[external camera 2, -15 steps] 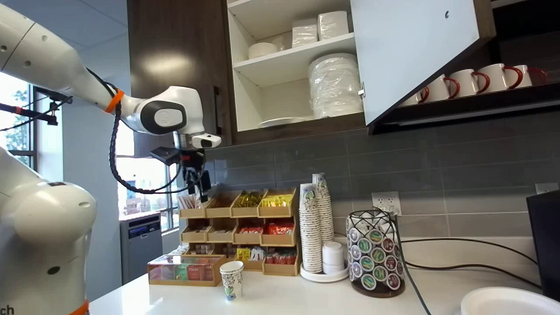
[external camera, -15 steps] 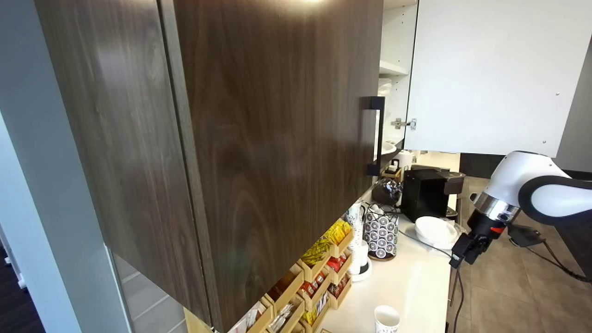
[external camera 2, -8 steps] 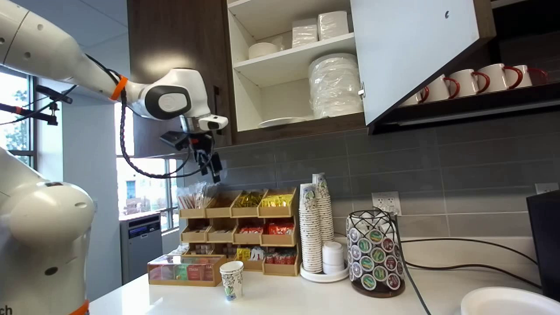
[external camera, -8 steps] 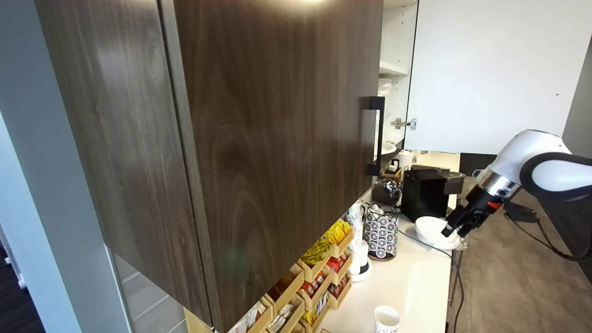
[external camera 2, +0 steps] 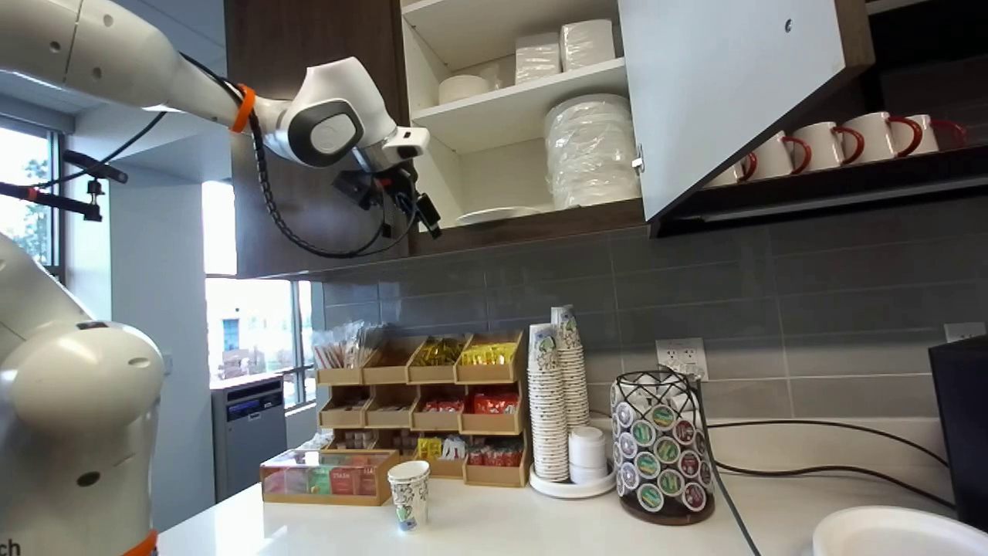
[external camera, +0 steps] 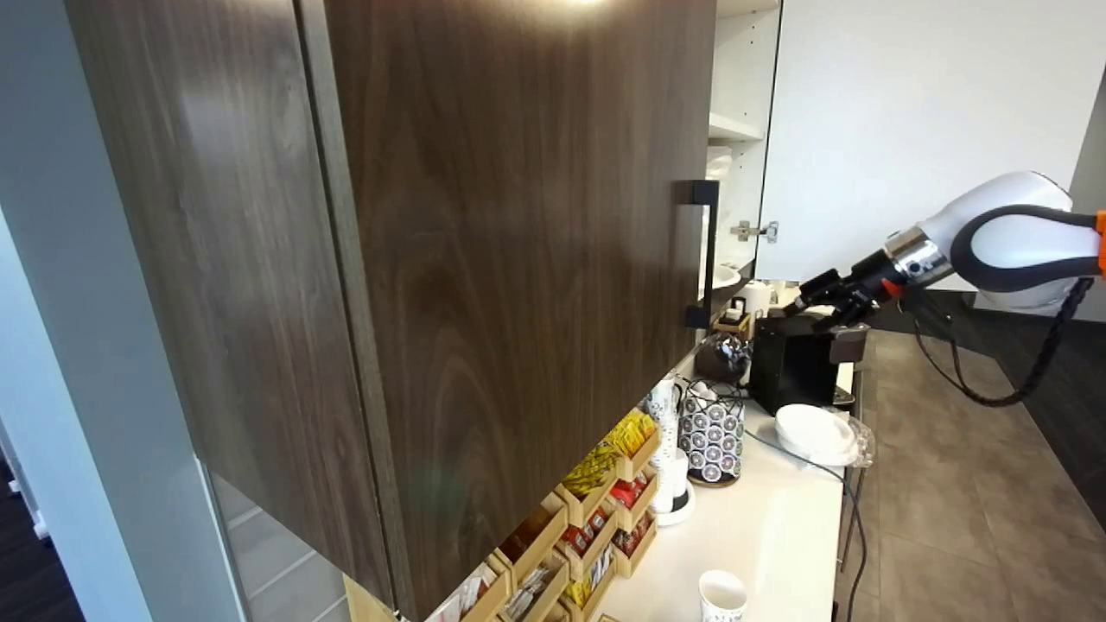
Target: Remove the plate from the cupboard on top, put on the cupboard and then lift the cups and put them in the cupboard on top
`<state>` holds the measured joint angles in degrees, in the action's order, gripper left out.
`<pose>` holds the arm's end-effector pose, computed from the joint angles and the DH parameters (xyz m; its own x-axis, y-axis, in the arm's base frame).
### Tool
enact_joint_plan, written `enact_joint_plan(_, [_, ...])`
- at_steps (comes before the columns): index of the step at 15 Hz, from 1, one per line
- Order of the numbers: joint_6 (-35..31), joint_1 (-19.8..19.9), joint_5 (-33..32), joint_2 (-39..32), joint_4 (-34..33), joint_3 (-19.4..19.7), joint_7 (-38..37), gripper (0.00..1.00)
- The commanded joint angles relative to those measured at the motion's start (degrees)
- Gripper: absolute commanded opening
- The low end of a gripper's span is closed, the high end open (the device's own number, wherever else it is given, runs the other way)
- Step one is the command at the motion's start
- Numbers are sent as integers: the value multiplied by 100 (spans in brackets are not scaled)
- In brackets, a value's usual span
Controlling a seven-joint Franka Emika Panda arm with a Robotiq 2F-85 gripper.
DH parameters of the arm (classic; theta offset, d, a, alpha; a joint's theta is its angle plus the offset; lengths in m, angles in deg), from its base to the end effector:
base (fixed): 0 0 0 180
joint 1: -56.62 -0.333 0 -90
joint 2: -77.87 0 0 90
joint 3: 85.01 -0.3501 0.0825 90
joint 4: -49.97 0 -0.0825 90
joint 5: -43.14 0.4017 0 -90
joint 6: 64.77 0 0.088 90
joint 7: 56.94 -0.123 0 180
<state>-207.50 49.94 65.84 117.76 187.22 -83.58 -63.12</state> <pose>0.3956 0.0351 0.6614 0.7224 -0.3456 0.5989 -0.0381 -0.8847 -0.4646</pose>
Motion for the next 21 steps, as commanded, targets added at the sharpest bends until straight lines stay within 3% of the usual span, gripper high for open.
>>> enact_joint_plan(1, [-520,-152,288,-829,-891,-42,-215,100])
enact_joint_plan(2, [-721,-118,236,-1027,-1072,-103,-239,100])
enact_joint_plan(3, [-487,-68,106,-553,-650,-52,-140,100])
enact_joint_plan(9, [-651,-78,108,-1021,-1075,-108,-193,100])
enact_joint_plan(13, [-525,-90,461,-1254,-1513,38,-621,100])
enact_joint_plan(21, [-252,152,533,-1836,-2041,74,-1244,100])
